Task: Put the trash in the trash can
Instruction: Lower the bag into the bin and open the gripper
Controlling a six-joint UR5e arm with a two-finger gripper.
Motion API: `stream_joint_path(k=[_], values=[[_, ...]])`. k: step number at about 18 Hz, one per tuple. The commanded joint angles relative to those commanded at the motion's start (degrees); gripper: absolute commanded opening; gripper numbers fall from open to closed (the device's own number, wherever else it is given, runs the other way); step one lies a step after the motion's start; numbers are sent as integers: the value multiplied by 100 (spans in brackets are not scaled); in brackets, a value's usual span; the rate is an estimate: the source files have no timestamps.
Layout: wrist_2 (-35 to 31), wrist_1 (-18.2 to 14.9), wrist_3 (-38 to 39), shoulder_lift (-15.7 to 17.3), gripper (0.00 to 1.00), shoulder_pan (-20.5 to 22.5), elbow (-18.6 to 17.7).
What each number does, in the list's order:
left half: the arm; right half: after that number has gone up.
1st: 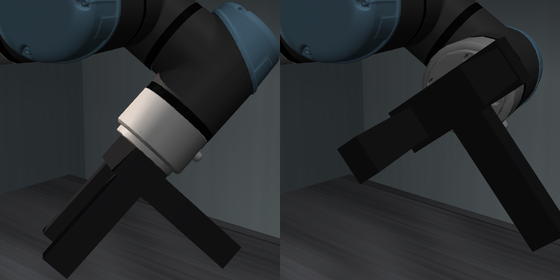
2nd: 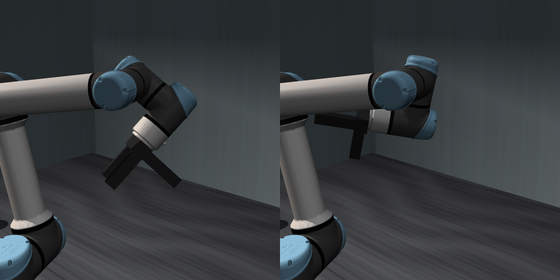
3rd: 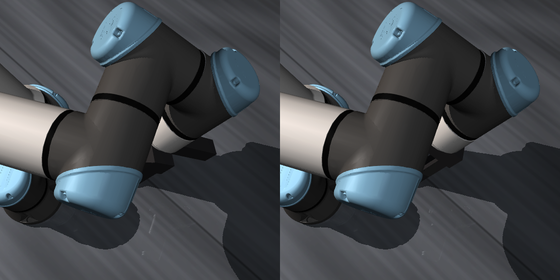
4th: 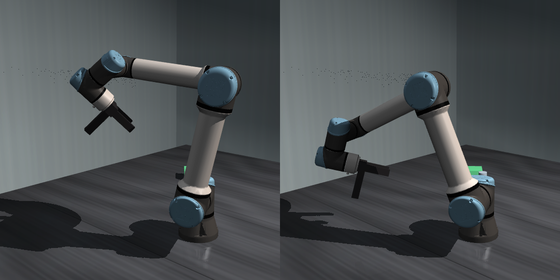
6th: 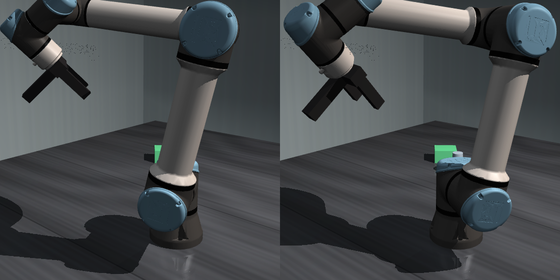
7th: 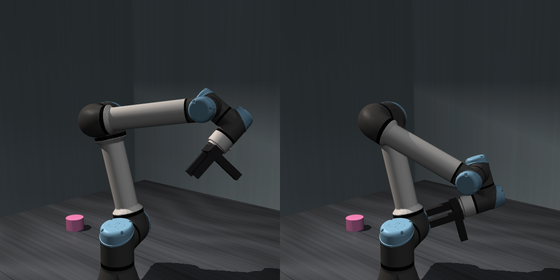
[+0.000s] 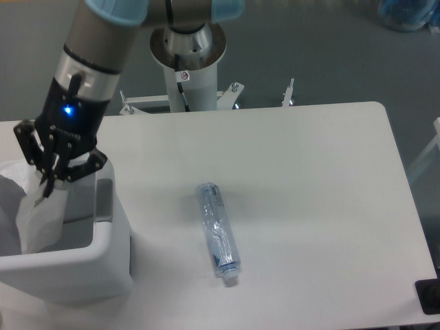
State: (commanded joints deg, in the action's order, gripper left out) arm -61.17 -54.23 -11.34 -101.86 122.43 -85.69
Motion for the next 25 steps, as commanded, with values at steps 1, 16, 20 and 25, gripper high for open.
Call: stream_joint_path(k=[1, 16, 20, 25], values=[[0, 0, 0, -27, 16, -9, 0], [-686, 193, -780, -308, 15, -97, 220], [-686, 193, -1283, -290, 16, -228, 264], [-686, 185, -1266, -19, 99, -273, 176]])
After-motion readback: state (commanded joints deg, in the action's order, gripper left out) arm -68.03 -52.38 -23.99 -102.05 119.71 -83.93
